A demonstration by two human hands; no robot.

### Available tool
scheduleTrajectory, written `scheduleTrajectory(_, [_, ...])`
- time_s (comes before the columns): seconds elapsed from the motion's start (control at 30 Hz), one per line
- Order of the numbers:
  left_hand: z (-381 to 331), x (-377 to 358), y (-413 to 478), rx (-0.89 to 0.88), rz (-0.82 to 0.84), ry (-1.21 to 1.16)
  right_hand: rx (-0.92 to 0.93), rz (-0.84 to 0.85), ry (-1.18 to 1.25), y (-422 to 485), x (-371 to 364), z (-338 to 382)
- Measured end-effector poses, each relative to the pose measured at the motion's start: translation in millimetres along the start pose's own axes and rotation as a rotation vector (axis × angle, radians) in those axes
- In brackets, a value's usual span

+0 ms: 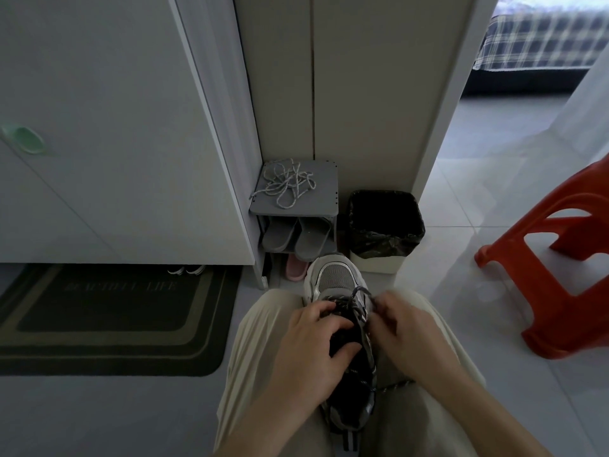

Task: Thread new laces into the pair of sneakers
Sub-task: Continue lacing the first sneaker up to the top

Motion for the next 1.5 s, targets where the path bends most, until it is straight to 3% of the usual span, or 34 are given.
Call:
scheduleTrajectory(0.13, [-0.8,0.5,1.9,-0.008,-0.015,-0.016,-0.123,-0.106,0.187,4.0,7.1,-4.7])
scheduleTrajectory(0.37, [1.9,1.6,3.1,-0.016,-0.069,-0.05,-0.136,0.01,0.272,-11.6,-12.3,-5.6])
scheduleTrajectory(0.63, [-1.4,-3.2,-2.0,-0.035,-0.055,-0.014,-0.135,-0.208,0.181,-8.6,3.8,-2.9])
scheduleTrajectory(0.83, [3.9,-6.0,-4.1,-0.033,-0.089,-0.039,-0.156,-0.008,0.262,-13.3,-10.3,-1.1])
scheduleTrajectory(0.93, [3.8,-5.7,-4.8,-0.03,-0.103,-0.058,-0.125,-0.035,0.193,-13.7,-10.4,-2.8])
scheduleTrajectory(1.07, [3.9,-6.1,-2.6,-0.039,-0.09,-0.055,-0.173,-0.196,0.217,-7.4,1.7,-11.6])
scheduleTrajectory(1.3, [9.2,-7.2,-4.7,-0.037,-0.037,-0.07,-0.181,0.02,0.258,-12.9,-9.9,-2.0])
scheduleTrajectory(1.5, [11.0,-7.5,-5.2,-0.037,-0.041,-0.065,-0.186,-0.085,0.221,-11.0,-4.5,-2.3])
Point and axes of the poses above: each hand's wrist, its own y-axis towards the middle knuckle, its own x-axis out of the back of the hand, z = x × y, the point moved 5 cm from there along y, towards the middle knuckle, and after that the axes turned 5 degrees about x, right-handed, at the moved point
